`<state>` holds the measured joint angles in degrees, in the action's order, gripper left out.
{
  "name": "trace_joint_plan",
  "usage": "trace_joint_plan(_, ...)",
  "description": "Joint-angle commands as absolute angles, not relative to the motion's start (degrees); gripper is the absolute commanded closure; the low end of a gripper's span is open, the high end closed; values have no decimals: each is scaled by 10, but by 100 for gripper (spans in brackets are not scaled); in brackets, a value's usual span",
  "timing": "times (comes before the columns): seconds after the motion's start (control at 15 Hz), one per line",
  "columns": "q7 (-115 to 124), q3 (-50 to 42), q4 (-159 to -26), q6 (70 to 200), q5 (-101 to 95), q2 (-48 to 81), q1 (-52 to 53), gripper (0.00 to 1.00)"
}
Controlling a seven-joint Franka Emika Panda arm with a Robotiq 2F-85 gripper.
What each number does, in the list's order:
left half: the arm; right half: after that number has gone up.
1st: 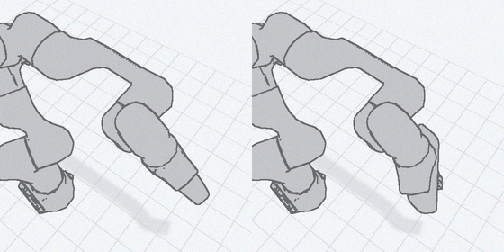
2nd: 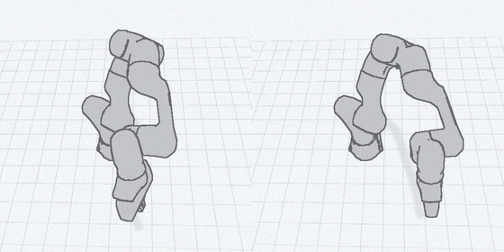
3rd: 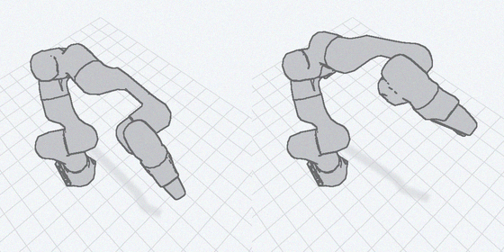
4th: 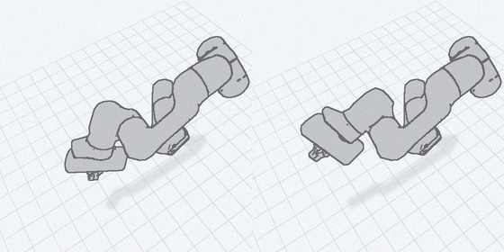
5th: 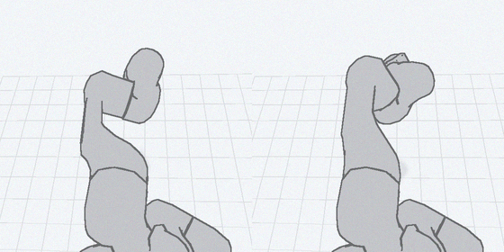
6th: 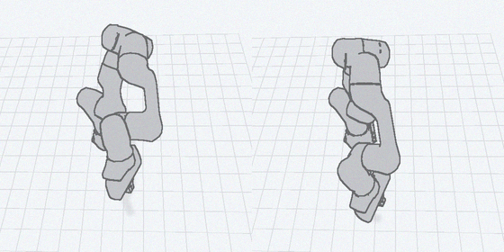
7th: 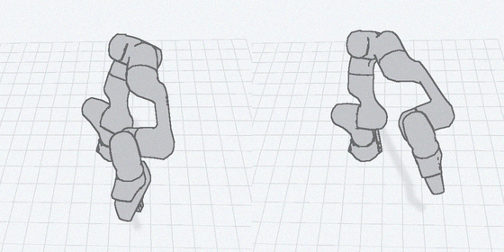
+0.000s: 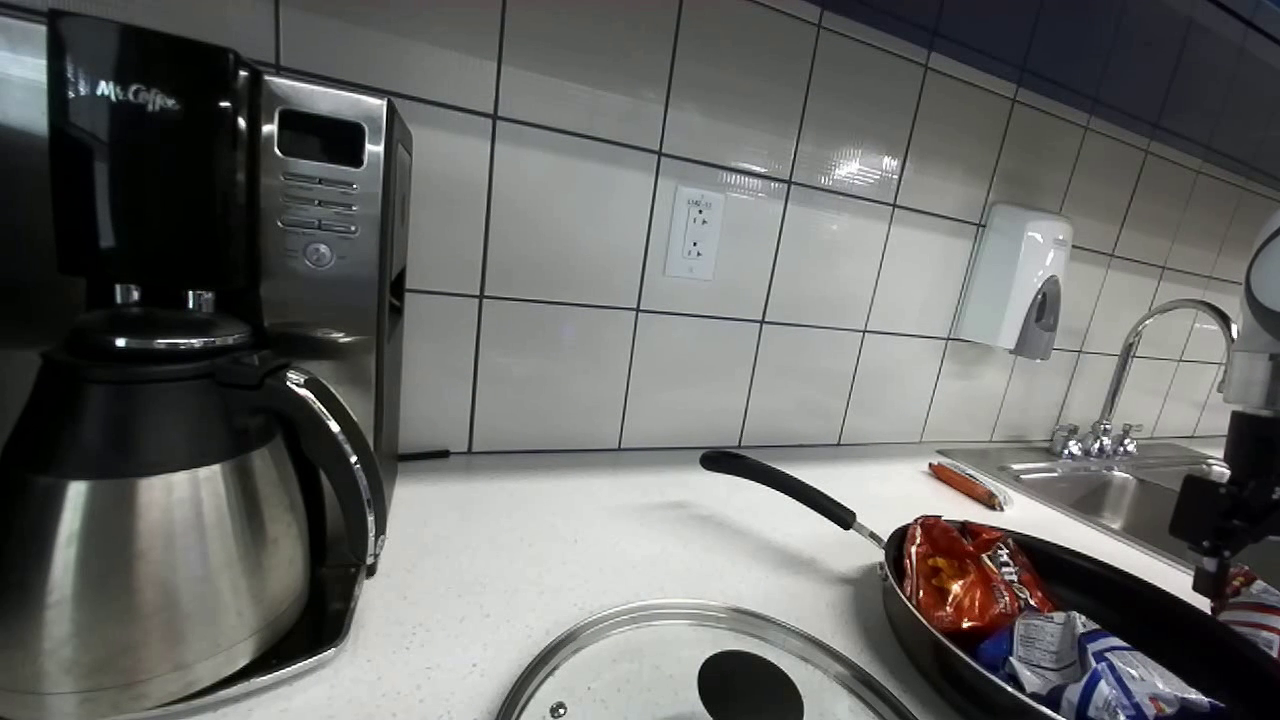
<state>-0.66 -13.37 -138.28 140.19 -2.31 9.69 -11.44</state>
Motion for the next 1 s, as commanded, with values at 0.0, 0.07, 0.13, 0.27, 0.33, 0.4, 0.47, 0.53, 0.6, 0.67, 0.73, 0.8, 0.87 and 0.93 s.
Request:
trace_joint_plan(0.0, -25, -131, -1390, 1403, -20, 86, -123, 0)
trace_joint_plan(0.07, -22, -133, -1392, 1405, -25, 84, -123, 0)
trace_joint_plan(0.13, -29, -135, -1395, 1406, -25, 81, -125, 0)
trace_joint_plan(0.27, -40, -137, -1397, 1401, -26, 82, -129, 0)
trace_joint_plan(0.33, -47, -139, -1398, 1401, -27, 83, -130, 0)
trace_joint_plan(0.4, -61, -141, -1400, 1401, -27, 84, -134, 0)
trace_joint_plan(0.47, -80, -141, -1401, 1401, -21, 84, -139, 0)
trace_joint_plan(0.53, -99, -142, -1403, 1402, -18, 83, -144, 0)
trace_joint_plan(0.6, -118, -141, -1403, 1403, -17, 84, -148, 0)
trace_joint_plan(0.67, -134, -141, -1402, 1402, -15, 86, -152, 0)
trace_joint_plan(0.73, -145, -141, -1398, 1399, -14, 90, -156, 0)
trace_joint_plan(0.8, -158, -141, -1396, 1399, -12, 93, -160, 0)
trace_joint_plan(0.87, -165, -140, -1394, 1398, -10, 97, -162, 0)
trace_joint_plan(0.93, -175, -139, -1393, 1398, -8, 97, -164, 0)
